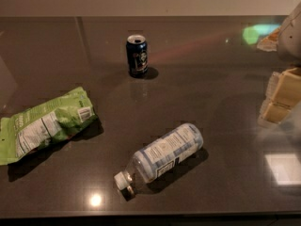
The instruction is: Move pepsi can near blue plastic bottle
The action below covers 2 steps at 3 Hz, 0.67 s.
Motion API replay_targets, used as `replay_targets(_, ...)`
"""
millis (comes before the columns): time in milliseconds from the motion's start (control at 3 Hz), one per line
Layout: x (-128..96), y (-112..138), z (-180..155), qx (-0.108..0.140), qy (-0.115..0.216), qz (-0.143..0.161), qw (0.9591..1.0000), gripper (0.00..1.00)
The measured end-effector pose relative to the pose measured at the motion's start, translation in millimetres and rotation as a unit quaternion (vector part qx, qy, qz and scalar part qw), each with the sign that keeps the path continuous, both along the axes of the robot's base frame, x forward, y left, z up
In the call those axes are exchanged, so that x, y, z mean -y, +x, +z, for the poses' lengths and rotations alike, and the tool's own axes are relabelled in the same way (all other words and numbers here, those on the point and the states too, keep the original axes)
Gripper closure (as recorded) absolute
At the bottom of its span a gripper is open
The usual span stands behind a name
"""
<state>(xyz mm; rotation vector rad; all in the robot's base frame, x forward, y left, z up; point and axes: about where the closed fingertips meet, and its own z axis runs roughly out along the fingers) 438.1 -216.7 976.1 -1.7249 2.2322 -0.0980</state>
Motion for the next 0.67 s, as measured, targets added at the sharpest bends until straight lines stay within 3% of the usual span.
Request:
replay_targets(333, -0.6, 0.7, 0.9, 0.002, 0.001, 0.0, 1.0, 0.0)
replay_targets(667, -9.6, 16.5, 1.4, 0.01, 0.02, 0.004, 0.9997, 0.0)
